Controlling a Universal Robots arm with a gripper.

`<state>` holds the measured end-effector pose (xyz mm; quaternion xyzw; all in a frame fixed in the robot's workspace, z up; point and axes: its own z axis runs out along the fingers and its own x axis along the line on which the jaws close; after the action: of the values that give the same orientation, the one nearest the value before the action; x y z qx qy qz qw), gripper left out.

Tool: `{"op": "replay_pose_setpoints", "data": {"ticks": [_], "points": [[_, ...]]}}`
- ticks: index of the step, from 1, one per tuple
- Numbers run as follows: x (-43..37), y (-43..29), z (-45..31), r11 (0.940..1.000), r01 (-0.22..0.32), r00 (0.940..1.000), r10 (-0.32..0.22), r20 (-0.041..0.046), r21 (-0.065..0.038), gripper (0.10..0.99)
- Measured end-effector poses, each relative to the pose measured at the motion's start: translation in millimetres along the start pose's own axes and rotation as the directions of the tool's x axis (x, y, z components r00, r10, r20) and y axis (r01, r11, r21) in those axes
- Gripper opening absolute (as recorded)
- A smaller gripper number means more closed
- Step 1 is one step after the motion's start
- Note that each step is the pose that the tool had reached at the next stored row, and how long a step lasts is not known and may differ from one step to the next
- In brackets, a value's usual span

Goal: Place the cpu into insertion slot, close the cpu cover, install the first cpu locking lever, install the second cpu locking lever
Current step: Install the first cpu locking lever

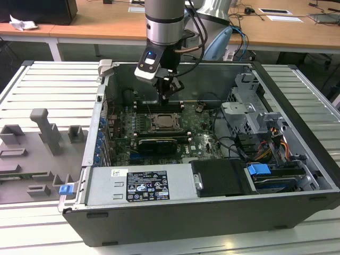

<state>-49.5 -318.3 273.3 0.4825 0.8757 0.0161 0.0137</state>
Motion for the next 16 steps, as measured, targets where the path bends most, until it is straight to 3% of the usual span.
{"op": "replay_pose_setpoints", "data": {"ticks": [2, 4, 6, 8, 10, 11, 13, 16], "points": [[0.0, 0.0, 0.0, 0.9991, 0.044, 0.999, -0.044, -0.0018, 0.0, 0.106], [0.0, 0.0, 0.0, 0.9913, 0.132, 0.9913, -0.132, -0.0054, -0.001, 0.106], [0.0, 0.0, 0.0, 0.9857, 0.168, 0.9857, -0.168, -0.0068, -0.002, 0.106], [0.0, 0.0, 0.0, 0.9734, 0.229, 0.9733, -0.229, -0.0093, -0.003, 0.106], [0.0, 0.0, 0.0, 0.9652, 0.262, 0.9651, -0.262, -0.0105, -0.004, 0.106], [0.0, 0.0, 0.0, 0.9557, 0.294, 0.9556, -0.294, -0.0118, -0.004, 0.106], [0.0, 0.0, 0.0, 0.945, 0.327, 0.9449, -0.327, -0.0131, -0.005, 0.106], [0.0, 0.0, 0.0, 0.9231, 0.384, 0.923, -0.385, -0.0153, -0.006, 0.106]]}}
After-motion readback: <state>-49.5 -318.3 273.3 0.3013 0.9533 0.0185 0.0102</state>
